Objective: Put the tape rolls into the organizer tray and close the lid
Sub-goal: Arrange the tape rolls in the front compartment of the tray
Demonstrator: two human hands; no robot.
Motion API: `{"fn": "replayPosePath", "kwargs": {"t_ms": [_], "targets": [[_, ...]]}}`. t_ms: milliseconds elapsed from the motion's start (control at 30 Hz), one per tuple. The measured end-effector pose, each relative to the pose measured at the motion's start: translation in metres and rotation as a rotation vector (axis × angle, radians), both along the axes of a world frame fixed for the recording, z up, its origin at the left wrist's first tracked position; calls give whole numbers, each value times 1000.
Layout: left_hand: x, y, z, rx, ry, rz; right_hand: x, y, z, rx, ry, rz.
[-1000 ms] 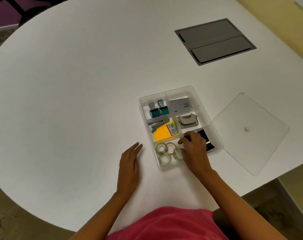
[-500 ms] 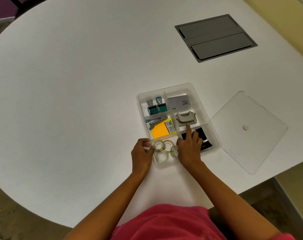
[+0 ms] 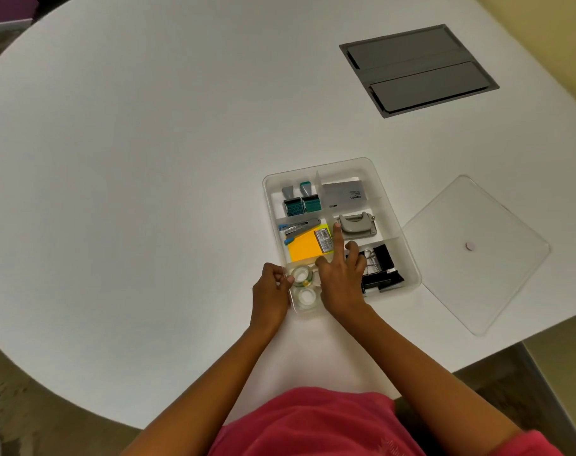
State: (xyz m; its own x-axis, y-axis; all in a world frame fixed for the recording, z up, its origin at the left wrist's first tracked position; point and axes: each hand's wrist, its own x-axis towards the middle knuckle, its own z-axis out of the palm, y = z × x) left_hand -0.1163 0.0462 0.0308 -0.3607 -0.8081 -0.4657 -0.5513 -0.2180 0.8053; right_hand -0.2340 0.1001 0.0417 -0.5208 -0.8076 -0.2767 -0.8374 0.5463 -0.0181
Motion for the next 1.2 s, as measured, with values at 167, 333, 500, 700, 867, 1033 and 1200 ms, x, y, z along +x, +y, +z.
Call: {"fn": "replayPosePath", "kwargs": {"t_ms": [167,333,500,700,867,1033,1200], "targets": [[3,-14,-1,-37,-2,27,2,-2,-6,-15,-20,26],[6,-27,-4,-44,-25,20,7,-8,-10,-45,-45,22],[7,-29,-7,-53,-18,28,5,-9,-5,-92,-38,38],[7,-31,-9,-49,-18,17,2,8,12,-313,-107,-10],[7,-32,-9,-40,-33,16,1,24,21,-394,-68,-70],[6,-32,-9,-33,-37,19,0,29,19,-211,-37,-118],[7,-31,-8,-24,-30,13,5,15,15,-145,-20,-113]]}}
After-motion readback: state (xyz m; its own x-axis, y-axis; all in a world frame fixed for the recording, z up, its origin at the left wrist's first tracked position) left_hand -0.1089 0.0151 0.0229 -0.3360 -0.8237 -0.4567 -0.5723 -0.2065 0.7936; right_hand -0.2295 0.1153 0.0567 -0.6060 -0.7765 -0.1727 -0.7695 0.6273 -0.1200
